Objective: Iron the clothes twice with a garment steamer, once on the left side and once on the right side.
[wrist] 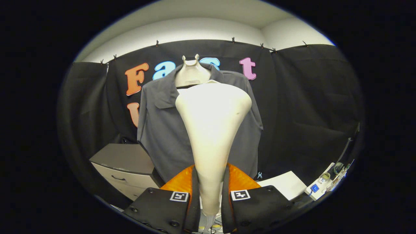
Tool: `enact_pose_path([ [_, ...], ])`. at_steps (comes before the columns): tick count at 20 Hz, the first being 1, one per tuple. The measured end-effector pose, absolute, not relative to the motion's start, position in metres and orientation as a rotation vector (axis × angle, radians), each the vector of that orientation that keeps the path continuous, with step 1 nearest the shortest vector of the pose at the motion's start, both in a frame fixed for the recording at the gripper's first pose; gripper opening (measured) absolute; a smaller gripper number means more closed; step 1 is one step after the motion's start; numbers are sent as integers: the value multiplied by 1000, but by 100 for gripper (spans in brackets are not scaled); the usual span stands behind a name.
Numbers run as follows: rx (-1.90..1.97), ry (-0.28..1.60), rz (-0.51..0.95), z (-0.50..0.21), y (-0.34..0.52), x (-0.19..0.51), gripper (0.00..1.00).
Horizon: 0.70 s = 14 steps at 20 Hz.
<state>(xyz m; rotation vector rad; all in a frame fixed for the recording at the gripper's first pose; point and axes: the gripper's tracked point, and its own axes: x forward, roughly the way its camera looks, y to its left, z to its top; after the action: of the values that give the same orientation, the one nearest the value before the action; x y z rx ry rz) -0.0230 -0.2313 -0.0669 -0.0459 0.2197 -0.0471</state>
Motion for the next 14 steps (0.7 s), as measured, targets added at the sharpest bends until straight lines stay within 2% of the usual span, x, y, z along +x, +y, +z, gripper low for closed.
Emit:
enact_pose_path([
  [6,-8,64,-89,-22,-233,-65,33],
  [14,57,38,-151,-24,-260,-91,33],
])
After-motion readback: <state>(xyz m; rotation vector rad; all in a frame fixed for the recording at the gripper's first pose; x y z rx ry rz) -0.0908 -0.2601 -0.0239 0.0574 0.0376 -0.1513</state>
